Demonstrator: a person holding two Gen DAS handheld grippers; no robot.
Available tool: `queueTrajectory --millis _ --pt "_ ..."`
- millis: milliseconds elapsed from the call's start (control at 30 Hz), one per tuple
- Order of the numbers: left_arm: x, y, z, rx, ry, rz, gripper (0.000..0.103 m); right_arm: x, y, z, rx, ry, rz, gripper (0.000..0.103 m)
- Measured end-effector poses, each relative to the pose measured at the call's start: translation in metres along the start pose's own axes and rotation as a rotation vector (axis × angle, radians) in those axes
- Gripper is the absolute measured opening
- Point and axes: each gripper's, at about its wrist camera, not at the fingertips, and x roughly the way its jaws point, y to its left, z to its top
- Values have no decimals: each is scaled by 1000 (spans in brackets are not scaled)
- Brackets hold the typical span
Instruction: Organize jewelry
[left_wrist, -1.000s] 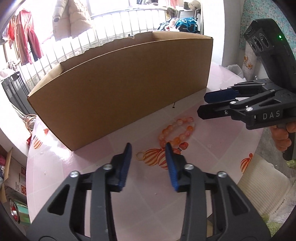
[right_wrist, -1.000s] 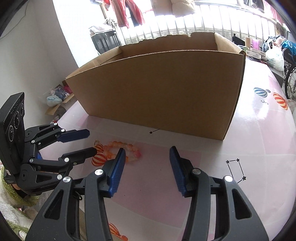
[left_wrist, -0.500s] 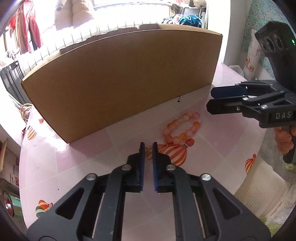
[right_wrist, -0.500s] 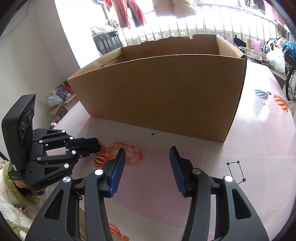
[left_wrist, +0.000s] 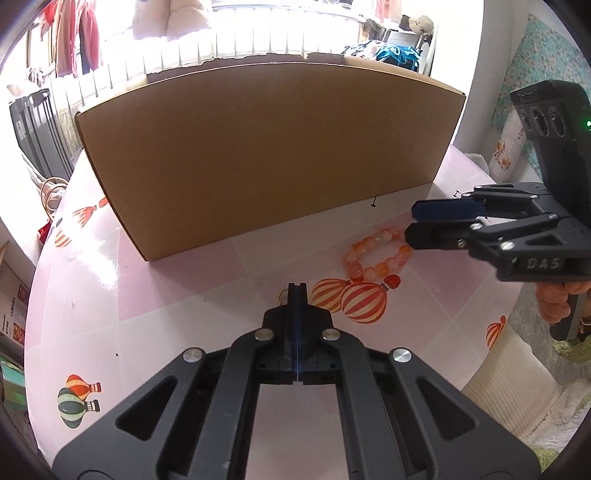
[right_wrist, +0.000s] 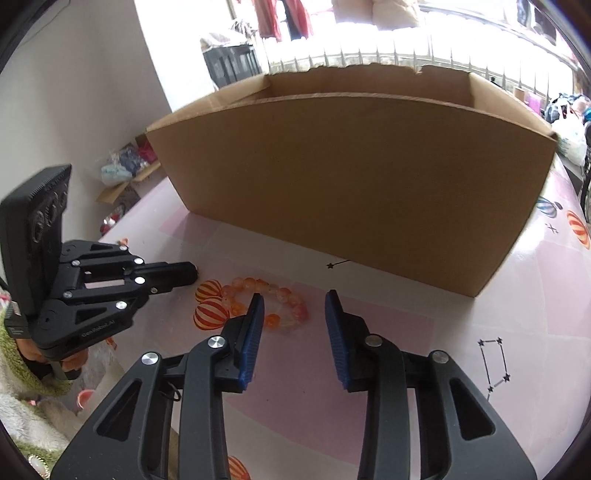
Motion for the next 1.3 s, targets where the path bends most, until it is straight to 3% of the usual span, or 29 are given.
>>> queueTrajectory --millis 133,233,433,633,700,767,833,1000,1067,1100,1300 --pt "1 0 0 1 -4 4 0 6 6 2 -27 21 -1 21" --pt "0 0 0 1 -6 5 0 5 10 3 -47 24 -4 4" --pt "-3 1 -2 2 -10 6 0 -5 7 -6 -43 29 -9 4" --pt "-4 2 -2 0 -11 8 0 -15 -10 -11 53 28 15 6" --pt "-4 2 -2 -5 -10 8 0 -16 -11 -9 67 17 36 11" --pt "-4 2 -2 -7 -10 9 0 -14 -7 -4 59 7 36 26" --pt "-4 2 -2 -6 -9 11 0 -10 -1 0 38 3 36 28" --pt "-4 2 -2 -5 -9 13 0 8 18 7 -53 37 0 27" --pt "-5 2 -2 -3 -10 13 0 16 22 5 -82 62 -29 11" --pt "-5 2 -2 -3 -11 13 0 15 24 4 -98 57 -42 10" --pt "-4 2 -2 -5 -14 12 0 -3 15 -3 -39 29 -12 10"
